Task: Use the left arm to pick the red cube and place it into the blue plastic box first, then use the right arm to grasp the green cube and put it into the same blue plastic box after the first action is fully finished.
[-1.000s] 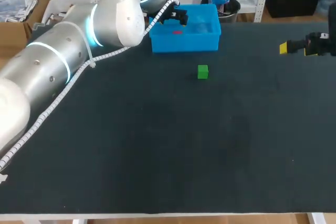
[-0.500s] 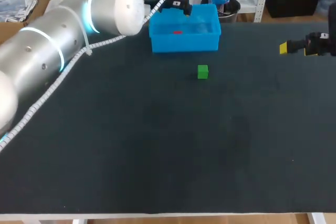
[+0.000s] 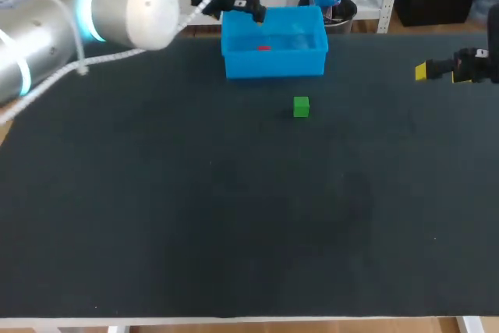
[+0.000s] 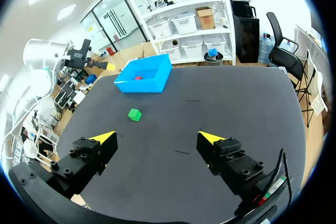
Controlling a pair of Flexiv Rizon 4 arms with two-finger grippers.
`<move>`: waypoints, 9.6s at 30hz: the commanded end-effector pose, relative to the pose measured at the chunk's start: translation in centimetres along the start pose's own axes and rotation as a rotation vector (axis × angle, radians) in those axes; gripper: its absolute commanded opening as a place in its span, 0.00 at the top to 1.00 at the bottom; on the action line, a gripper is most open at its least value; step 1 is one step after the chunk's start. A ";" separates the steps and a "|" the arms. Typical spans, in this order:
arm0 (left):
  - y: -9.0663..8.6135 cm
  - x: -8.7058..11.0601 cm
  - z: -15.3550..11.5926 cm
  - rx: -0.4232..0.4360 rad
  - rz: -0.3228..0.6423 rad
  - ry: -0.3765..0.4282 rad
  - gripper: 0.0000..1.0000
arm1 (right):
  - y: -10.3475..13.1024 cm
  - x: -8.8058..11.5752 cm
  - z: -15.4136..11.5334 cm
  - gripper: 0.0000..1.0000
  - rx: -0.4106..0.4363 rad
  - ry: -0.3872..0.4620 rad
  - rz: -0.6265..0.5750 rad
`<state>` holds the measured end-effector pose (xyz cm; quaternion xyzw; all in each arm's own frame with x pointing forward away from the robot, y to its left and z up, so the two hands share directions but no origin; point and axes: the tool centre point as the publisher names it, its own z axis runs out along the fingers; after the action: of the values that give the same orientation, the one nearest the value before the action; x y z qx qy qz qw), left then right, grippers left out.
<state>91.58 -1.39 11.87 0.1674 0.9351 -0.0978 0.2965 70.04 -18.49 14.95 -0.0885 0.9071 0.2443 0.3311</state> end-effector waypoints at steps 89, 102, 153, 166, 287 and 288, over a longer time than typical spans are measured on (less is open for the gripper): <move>1.6 20.4 -16.6 0.190 0.093 -0.001 0.00 | 9.1 -2.0 9.0 0.00 0.218 0.265 -0.083; 1.6 20.4 -16.6 0.190 0.093 -0.001 0.00 | 9.0 -2.2 10.1 0.00 0.273 0.290 -0.060; 1.6 20.4 -16.6 0.190 0.093 -0.001 0.00 | 11.5 -0.5 19.8 0.00 0.483 0.500 0.140; 1.6 20.4 -16.6 0.190 0.093 -0.001 0.00 | 9.8 1.7 23.8 0.00 0.487 0.475 0.151; 1.6 20.4 -16.6 0.190 0.093 -0.001 0.00 | 10.9 -6.6 18.4 1.00 0.315 0.011 -0.018; 1.6 20.4 -16.6 0.190 0.093 -0.001 0.00 | 10.8 -6.7 18.5 1.00 0.313 0.009 -0.017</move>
<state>67.78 9.89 13.12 0.2365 0.9137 -0.1694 0.2838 82.25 0.45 11.36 -0.0497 0.9501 0.0934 0.2934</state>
